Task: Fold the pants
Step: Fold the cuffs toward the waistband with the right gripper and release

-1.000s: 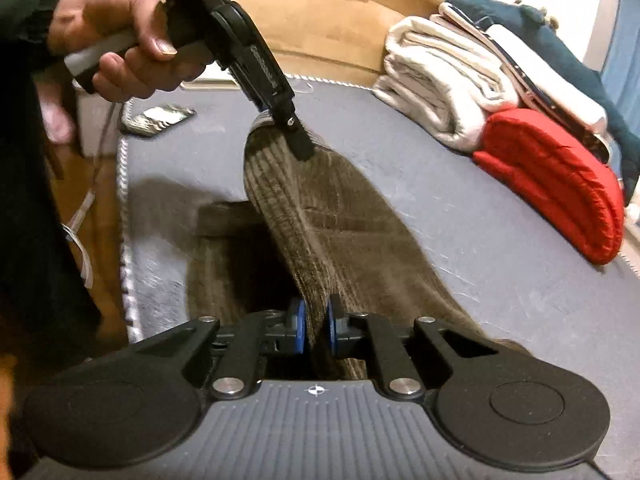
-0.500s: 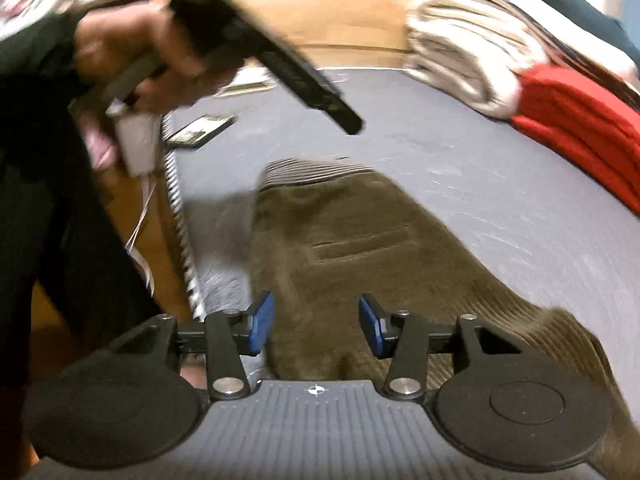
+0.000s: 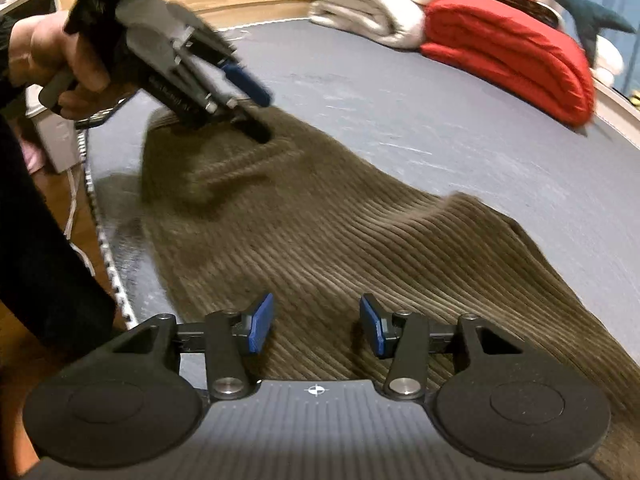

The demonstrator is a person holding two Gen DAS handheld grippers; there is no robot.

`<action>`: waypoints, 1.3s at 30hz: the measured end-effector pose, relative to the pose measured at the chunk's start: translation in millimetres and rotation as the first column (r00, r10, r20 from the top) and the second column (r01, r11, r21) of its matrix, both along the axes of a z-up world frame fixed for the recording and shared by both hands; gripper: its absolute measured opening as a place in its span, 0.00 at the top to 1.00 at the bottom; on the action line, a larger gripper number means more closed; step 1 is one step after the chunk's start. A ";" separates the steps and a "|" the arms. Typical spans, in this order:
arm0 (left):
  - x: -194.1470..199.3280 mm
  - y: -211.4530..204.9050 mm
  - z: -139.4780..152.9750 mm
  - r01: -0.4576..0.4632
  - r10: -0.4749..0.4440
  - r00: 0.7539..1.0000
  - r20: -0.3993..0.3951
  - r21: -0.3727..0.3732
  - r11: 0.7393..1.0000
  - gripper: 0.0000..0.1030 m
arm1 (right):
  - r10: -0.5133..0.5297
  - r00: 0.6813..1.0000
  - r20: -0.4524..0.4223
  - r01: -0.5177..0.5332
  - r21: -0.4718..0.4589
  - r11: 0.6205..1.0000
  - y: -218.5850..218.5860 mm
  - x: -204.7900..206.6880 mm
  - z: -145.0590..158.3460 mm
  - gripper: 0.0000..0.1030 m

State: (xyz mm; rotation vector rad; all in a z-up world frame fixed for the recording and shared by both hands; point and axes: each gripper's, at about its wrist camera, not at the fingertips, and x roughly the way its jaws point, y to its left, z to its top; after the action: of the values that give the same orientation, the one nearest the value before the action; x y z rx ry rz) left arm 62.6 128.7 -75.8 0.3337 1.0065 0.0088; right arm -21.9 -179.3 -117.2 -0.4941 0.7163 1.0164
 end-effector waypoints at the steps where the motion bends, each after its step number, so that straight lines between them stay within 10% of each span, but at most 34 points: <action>1: 4.8 3.2 1.9 -0.027 0.027 1.000 0.000 -0.036 0.999 0.63 | -0.026 1.000 0.012 0.026 -0.021 0.999 -4.6 3.4 -0.3 0.51; 5: 6.7 -26.4 13.8 -0.018 0.017 1.000 0.022 0.062 0.998 0.59 | -0.138 0.983 0.123 0.152 -0.107 0.983 -32.3 22.2 5.7 0.47; 11: 22.5 -71.6 27.1 0.059 -0.047 0.992 0.116 -0.110 0.992 0.51 | -0.340 0.939 0.058 0.343 -0.270 0.900 -98.1 57.7 -21.8 0.39; 18: 34.0 -141.0 37.7 0.321 -0.273 0.934 0.231 -0.209 0.923 0.51 | -0.401 0.916 -0.019 0.394 -0.153 0.906 -161.3 53.1 -10.5 0.38; 21: 35.8 -163.7 28.5 0.399 -0.356 0.911 0.209 -0.220 0.890 0.57 | -0.524 0.851 -0.018 0.521 -0.080 0.850 -203.6 66.5 12.5 0.36; 25: 59.0 -174.8 -6.5 0.341 -0.337 0.940 0.053 -0.176 0.923 0.77 | -0.775 0.623 -0.106 0.782 0.100 0.615 -293.7 100.5 51.7 0.34; 27: 67.1 -176.8 -30.0 0.274 -0.281 0.958 -0.052 -0.113 0.955 0.76 | -0.868 0.467 -0.171 0.881 0.179 0.439 -341.3 110.0 62.9 0.33; 34: 59.5 -166.8 -3.7 0.234 -0.233 0.972 0.025 -0.176 0.956 0.68 | -0.893 -0.097 -0.439 0.963 0.186 -0.196 -475.9 92.7 27.4 0.31; 39: 55.0 -165.9 13.8 0.221 -0.211 0.975 0.074 -0.172 0.960 0.65 | -0.821 -0.233 -0.522 0.937 0.106 -0.333 -497.4 87.8 -4.7 0.31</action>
State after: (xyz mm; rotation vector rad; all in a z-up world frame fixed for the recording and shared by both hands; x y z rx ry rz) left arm 117.6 -37.1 -62.0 0.2754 0.9046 -0.2682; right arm 65.9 -676.7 -122.0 0.8072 0.7164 -0.4937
